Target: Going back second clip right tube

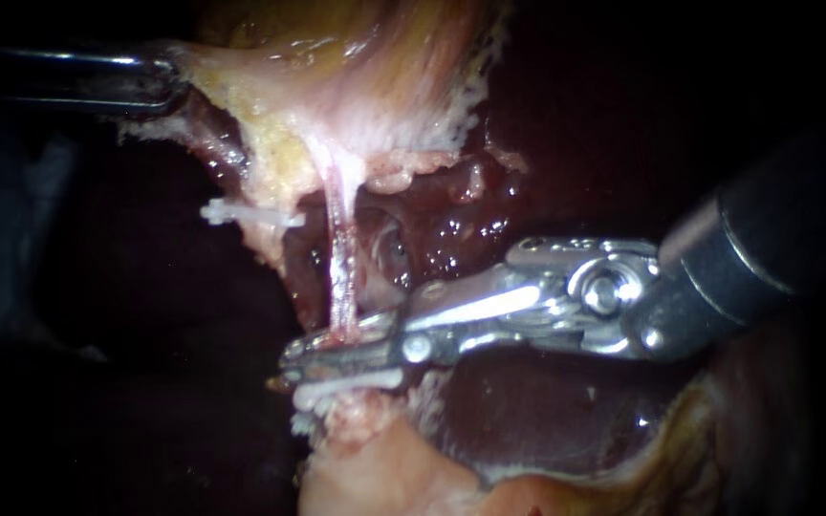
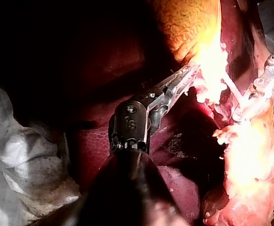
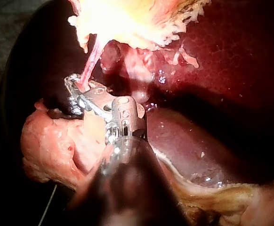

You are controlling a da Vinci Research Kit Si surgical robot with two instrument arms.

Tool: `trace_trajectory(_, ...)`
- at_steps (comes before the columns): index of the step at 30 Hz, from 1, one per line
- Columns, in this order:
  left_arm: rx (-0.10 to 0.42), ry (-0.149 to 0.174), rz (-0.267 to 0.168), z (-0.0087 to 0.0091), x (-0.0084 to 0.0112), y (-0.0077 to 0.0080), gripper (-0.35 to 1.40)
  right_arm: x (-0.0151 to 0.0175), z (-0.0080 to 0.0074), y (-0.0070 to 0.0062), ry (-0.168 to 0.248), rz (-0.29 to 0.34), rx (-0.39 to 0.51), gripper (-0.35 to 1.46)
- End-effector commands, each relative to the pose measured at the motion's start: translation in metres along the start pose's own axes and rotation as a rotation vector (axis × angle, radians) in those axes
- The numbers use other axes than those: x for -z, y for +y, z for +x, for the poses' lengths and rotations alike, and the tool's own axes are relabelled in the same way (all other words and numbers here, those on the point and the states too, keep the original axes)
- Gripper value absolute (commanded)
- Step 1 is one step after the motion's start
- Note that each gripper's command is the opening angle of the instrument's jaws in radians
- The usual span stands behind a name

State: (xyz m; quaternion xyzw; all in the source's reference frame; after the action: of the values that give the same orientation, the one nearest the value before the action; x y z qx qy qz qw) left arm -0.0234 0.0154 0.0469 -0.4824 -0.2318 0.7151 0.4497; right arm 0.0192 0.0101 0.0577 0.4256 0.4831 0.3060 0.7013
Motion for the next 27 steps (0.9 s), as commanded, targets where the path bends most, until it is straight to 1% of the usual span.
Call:
trace_trajectory(1,0.000,0.000,0.001,0.0000,0.0000,0.0000,-0.35,0.0000,0.0000,-0.0001,0.000,0.001,-0.010,-0.33)
trace_trajectory(2,0.000,0.000,0.001,0.0000,0.0000,0.0000,-0.35,0.0000,0.0000,-0.0001,0.000,0.001,-0.009,-0.11)
trace_trajectory(4,0.000,0.000,0.001,0.0000,0.0000,0.0000,-0.35,0.0000,0.0000,-0.0002,-0.004,0.003,-0.009,0.24)
trace_trajectory(5,0.000,0.000,0.001,0.0000,0.0000,0.0000,-0.35,-0.0001,0.0000,-0.0002,-0.001,0.004,-0.009,0.32)
trace_trajectory(7,0.000,0.001,0.001,0.0000,0.0000,0.0000,-0.35,-0.0002,-0.0001,-0.0002,0.002,0.009,-0.008,0.41)
trace_trajectory(10,0.000,0.001,0.001,0.0000,0.0000,0.0000,-0.35,-0.0004,-0.0006,0.0002,0.016,0.018,-0.004,0.45)
trace_trajectory(13,0.000,0.001,0.001,-0.0001,0.0000,0.0000,-0.35,-0.0008,-0.0010,0.0007,0.017,0.019,-0.001,0.45)
trace_trajectory(14,0.000,0.001,0.001,-0.0001,0.0000,0.0000,-0.35,-0.0010,-0.0011,0.0011,0.016,0.020,0.042,0.45)
trace_trajectory(17,0.000,0.001,0.001,-0.0001,0.0000,0.0000,-0.35,-0.0014,-0.0015,0.0020,0.027,-0.006,0.087,0.45)
trace_trajectory(21,0.000,0.001,0.001,-0.0001,0.0000,0.0000,-0.35,-0.0016,-0.0019,0.0031,0.035,-0.040,0.196,0.46)
trace_trajectory(23,0.000,0.001,0.001,-0.0001,0.0000,0.0000,-0.35,-0.0014,-0.0019,0.0034,0.036,-0.061,0.237,0.47)
trace_trajectory(24,0.000,0.001,0.001,-0.0001,0.0000,0.0000,-0.35,-0.0012,-0.0020,0.0036,0.031,-0.078,0.272,0.47)
trace_trajectory(27,-0.001,0.001,0.001,-0.0001,0.0000,0.0000,-0.35,-0.0009,-0.0020,0.0038,0.011,-0.109,0.321,0.48)
